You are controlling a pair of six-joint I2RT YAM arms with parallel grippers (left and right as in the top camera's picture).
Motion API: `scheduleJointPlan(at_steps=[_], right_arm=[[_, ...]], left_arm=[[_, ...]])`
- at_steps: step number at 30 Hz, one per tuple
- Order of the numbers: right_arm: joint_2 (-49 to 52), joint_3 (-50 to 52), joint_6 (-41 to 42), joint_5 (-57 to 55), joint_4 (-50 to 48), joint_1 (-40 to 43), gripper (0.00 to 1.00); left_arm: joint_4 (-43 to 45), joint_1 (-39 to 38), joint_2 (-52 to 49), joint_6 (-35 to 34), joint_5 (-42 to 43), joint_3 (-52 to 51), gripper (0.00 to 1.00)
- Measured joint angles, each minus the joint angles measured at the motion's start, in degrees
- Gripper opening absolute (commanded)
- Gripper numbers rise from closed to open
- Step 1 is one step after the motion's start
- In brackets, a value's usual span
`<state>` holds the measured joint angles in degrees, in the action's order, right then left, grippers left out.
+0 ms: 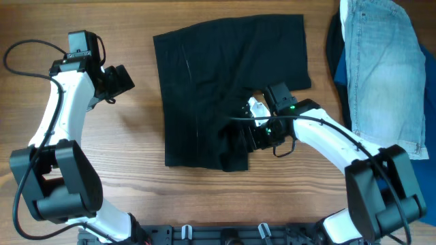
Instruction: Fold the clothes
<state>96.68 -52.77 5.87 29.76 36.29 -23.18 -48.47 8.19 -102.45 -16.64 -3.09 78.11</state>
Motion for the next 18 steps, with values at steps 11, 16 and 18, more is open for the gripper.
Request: scheduleJointPlan(at_steps=[11,16,18], right_arm=[[2.54,0.04,-2.40,8.07,-1.18,0.02,0.04],[0.85,-2.40,-1.62,6.58,8.46,4.52,0.04],[-3.06,-6.78,-1.42,1.64,16.09,8.31,0.04]], left_arm=[[-0.02,0.00,0.00,0.00,0.00,0.00,1.00],[0.02,0.00,0.00,0.00,0.00,0.00,1.00],[-0.07,0.00,0.00,0.00,0.00,0.00,1.00]])
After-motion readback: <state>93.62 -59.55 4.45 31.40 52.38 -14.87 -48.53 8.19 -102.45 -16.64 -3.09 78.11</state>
